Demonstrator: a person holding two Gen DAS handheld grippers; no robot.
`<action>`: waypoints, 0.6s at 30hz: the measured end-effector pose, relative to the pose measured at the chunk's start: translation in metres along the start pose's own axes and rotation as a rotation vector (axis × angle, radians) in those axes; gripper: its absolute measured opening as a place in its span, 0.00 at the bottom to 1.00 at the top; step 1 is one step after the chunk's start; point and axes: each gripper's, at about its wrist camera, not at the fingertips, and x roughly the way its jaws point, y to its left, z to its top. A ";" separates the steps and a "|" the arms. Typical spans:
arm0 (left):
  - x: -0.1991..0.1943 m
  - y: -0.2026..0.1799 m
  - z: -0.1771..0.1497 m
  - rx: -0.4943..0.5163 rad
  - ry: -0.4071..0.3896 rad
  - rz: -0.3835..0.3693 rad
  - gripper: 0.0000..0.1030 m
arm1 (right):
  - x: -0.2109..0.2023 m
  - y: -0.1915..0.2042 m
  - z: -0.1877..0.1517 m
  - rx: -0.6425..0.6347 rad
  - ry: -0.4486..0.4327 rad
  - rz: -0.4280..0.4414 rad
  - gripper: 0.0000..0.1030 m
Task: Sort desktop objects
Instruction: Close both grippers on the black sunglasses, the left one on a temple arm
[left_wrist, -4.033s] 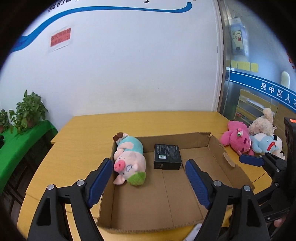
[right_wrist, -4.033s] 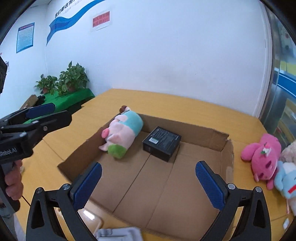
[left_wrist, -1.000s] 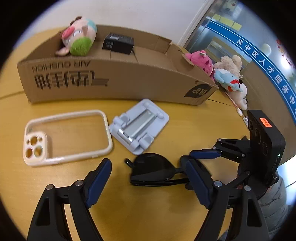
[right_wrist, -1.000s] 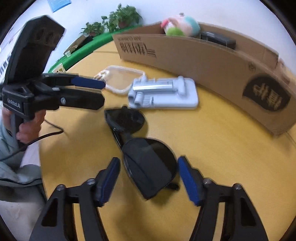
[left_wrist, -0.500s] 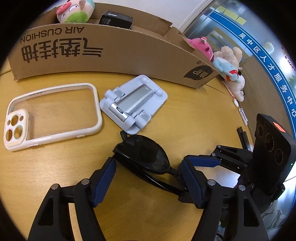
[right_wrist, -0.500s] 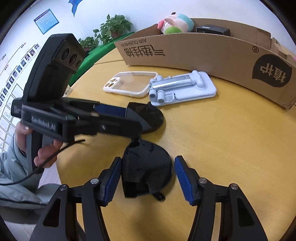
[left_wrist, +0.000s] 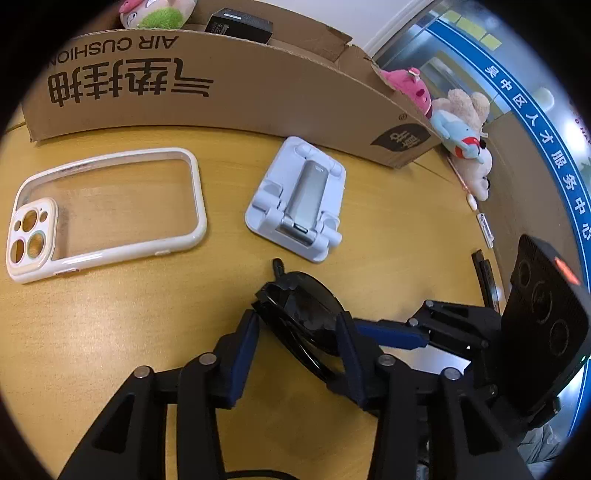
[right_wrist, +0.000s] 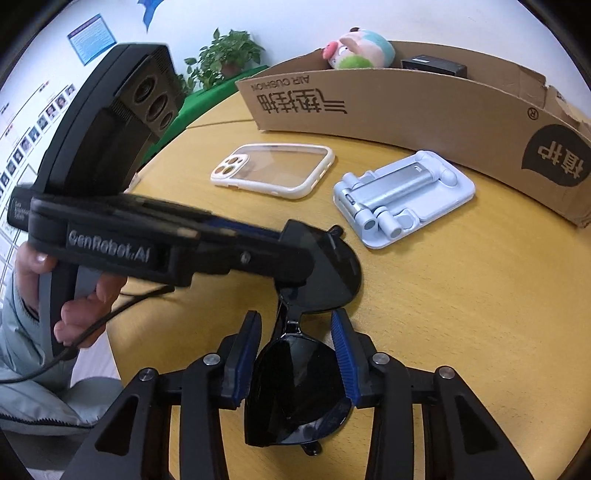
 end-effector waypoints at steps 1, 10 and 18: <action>0.000 -0.001 -0.001 0.001 0.002 0.001 0.48 | -0.003 -0.001 0.000 0.013 -0.011 -0.003 0.31; -0.002 0.002 0.000 -0.040 -0.017 0.000 0.41 | -0.008 -0.004 0.004 0.072 -0.037 0.000 0.21; -0.015 -0.011 0.013 0.004 -0.069 -0.022 0.23 | -0.016 0.004 0.012 0.083 -0.089 0.042 0.07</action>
